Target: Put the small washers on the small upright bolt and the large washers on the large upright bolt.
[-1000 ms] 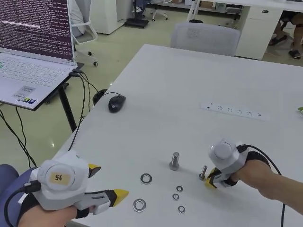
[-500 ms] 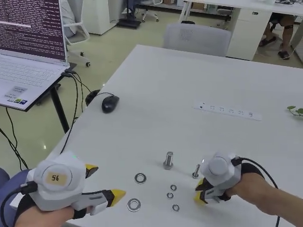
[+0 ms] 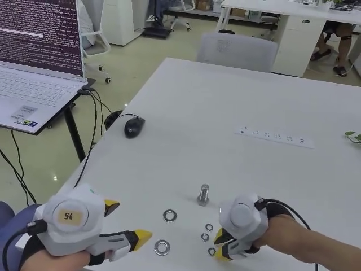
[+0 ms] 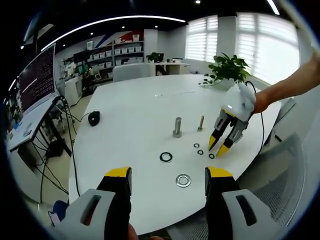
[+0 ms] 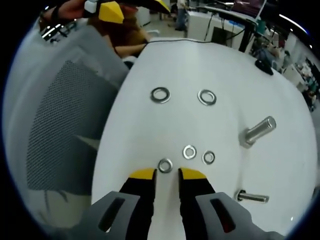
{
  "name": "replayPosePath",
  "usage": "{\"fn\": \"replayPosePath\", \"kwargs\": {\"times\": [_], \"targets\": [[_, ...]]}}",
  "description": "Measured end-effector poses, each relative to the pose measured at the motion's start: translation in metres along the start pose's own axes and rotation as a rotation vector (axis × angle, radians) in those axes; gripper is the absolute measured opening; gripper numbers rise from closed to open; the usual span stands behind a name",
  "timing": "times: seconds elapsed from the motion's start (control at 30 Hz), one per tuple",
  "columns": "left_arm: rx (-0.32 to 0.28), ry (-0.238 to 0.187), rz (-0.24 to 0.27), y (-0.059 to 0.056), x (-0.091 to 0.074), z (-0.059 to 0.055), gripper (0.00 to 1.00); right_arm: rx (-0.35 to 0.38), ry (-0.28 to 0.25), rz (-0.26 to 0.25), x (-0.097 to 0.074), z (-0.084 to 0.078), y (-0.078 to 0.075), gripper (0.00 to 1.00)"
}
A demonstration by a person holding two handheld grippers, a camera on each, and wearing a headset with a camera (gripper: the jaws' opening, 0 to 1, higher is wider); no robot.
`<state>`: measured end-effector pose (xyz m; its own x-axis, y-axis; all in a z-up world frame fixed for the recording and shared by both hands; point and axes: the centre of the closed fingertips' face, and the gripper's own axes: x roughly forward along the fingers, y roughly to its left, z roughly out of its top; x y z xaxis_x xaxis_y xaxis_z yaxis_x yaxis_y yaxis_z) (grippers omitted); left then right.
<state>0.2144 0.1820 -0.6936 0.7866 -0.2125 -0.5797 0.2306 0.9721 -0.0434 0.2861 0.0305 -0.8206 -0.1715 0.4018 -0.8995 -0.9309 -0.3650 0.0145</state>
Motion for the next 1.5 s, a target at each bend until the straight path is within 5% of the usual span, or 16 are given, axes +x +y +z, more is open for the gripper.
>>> {"fn": "replayPosePath", "kwargs": {"times": [0.8, 1.5], "targets": [[0.015, -0.007, -0.016, -0.0042, 0.0034, 0.0048, 0.59, -0.170, 0.078, 0.043, 0.0067, 0.0005, 0.0046, 0.17], [0.003, -0.011, 0.000, -0.0002, -0.0003, 0.0032, 0.58, -0.066, 0.028, -0.002, 0.0031, -0.0025, 0.0063, 0.13]]}}
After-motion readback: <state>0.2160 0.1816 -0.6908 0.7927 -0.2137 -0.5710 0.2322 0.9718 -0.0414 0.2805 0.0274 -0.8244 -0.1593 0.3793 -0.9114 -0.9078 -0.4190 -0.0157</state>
